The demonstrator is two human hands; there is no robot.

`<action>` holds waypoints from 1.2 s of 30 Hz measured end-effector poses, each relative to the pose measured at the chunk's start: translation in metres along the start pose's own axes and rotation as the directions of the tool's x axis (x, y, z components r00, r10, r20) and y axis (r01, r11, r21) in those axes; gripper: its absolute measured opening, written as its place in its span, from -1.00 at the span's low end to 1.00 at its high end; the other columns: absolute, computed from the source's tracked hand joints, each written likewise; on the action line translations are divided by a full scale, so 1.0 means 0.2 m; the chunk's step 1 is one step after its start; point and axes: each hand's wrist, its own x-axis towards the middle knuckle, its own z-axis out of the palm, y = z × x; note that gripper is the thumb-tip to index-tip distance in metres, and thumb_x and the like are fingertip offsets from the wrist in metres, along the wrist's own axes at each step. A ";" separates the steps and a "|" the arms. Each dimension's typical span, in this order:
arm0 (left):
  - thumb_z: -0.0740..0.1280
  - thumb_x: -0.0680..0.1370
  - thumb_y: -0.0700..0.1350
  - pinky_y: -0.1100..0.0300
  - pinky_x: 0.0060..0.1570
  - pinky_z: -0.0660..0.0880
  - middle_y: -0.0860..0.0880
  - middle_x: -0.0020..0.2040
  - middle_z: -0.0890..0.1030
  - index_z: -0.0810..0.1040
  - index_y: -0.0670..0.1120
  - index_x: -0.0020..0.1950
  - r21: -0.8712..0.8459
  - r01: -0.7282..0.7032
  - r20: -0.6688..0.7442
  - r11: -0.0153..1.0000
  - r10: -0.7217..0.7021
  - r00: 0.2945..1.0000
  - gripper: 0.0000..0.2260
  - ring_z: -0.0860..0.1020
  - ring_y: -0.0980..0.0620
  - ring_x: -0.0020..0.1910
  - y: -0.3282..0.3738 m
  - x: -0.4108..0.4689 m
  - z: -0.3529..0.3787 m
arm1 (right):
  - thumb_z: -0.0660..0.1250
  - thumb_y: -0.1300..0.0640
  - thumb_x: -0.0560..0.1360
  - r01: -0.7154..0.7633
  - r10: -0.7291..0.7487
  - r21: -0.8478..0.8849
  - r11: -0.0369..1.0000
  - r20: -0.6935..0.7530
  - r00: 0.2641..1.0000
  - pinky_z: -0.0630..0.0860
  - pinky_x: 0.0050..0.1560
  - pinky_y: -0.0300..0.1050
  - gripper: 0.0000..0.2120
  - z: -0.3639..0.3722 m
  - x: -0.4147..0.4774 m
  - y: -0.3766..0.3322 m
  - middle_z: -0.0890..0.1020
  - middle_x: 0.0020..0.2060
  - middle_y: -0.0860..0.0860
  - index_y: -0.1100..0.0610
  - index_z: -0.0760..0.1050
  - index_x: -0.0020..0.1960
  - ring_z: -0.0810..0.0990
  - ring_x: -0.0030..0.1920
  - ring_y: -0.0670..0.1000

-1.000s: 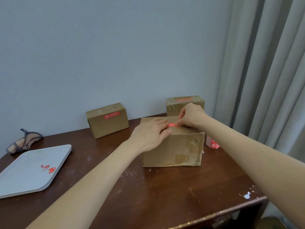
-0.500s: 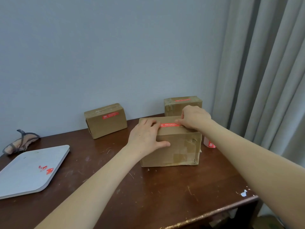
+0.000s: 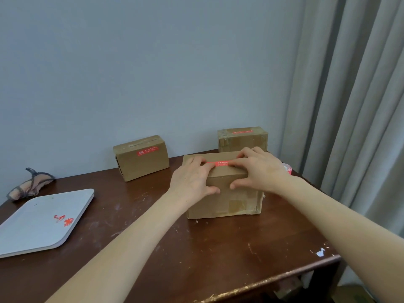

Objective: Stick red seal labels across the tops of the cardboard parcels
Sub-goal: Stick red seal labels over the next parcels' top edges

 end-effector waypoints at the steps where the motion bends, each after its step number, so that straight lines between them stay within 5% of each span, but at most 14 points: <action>1: 0.35 0.40 0.28 0.14 0.11 0.43 0.07 0.33 0.37 0.32 0.08 0.43 0.000 0.008 -0.010 1.000 -0.008 1.000 -0.35 0.30 0.05 0.33 0.00 -0.01 0.00 | 0.34 -0.37 0.35 -0.022 0.022 0.016 1.000 0.000 1.000 0.41 0.17 -0.05 -0.33 0.00 -0.01 0.01 0.41 0.26 -0.12 -0.18 0.36 0.40 0.33 0.29 -0.01; 5: 0.35 0.40 0.28 0.17 0.10 0.41 0.07 0.29 0.39 0.38 0.02 0.39 0.004 0.042 -0.057 0.999 -0.042 0.998 -0.37 0.31 0.06 0.31 -0.01 -0.03 -0.01 | 0.38 -0.37 0.31 -0.100 0.102 0.075 0.992 -0.020 0.995 0.47 0.09 -0.05 -0.34 -0.01 -0.04 0.06 0.44 0.19 -0.12 -0.12 0.44 0.33 0.36 0.25 -0.05; 12: 0.35 0.39 0.30 0.17 0.07 0.45 0.05 0.27 0.41 0.38 0.00 0.36 0.018 0.033 -0.030 0.999 -0.032 0.999 -0.35 0.33 0.06 0.30 -0.02 -0.02 -0.02 | 0.31 -0.44 0.31 -0.085 0.084 -0.066 0.994 -0.008 0.996 0.41 0.02 -0.10 -0.31 -0.03 -0.03 0.02 0.41 0.16 -0.06 -0.26 0.34 0.38 0.36 0.21 0.02; 17: 0.40 0.34 0.30 0.16 0.13 0.45 0.00 0.27 0.40 0.34 -0.09 0.35 -0.010 0.077 -0.047 0.997 -0.077 0.996 -0.28 0.35 0.03 0.28 -0.02 -0.01 -0.02 | 0.38 -0.43 0.25 -0.101 0.101 -0.054 0.993 -0.001 0.995 0.39 0.12 -0.05 -0.25 -0.05 -0.01 0.01 0.43 0.19 -0.03 -0.10 0.38 0.33 0.39 0.23 0.04; 22: 0.32 0.32 0.40 0.13 0.13 0.37 -0.04 0.29 0.35 0.16 0.14 0.47 0.089 0.001 -0.029 0.996 0.002 1.000 -0.20 0.32 -0.02 0.28 0.01 0.02 -0.02 | 0.35 -0.47 0.23 -0.059 0.062 -0.093 0.994 0.023 0.998 0.37 0.22 0.01 -0.11 -0.02 0.04 -0.05 0.35 0.22 0.05 -0.21 0.18 0.47 0.32 0.26 0.11; 36: 0.30 0.31 0.43 0.16 0.11 0.39 0.03 0.30 0.41 0.38 0.00 0.38 0.131 0.028 -0.035 0.991 -0.023 0.999 -0.23 0.35 0.03 0.25 -0.02 0.03 -0.01 | 0.35 -0.45 0.27 -0.100 0.101 -0.039 0.994 0.029 0.994 0.42 -0.03 -0.08 -0.22 -0.02 0.01 -0.03 0.37 0.18 -0.04 -0.12 0.38 0.39 0.32 0.23 0.03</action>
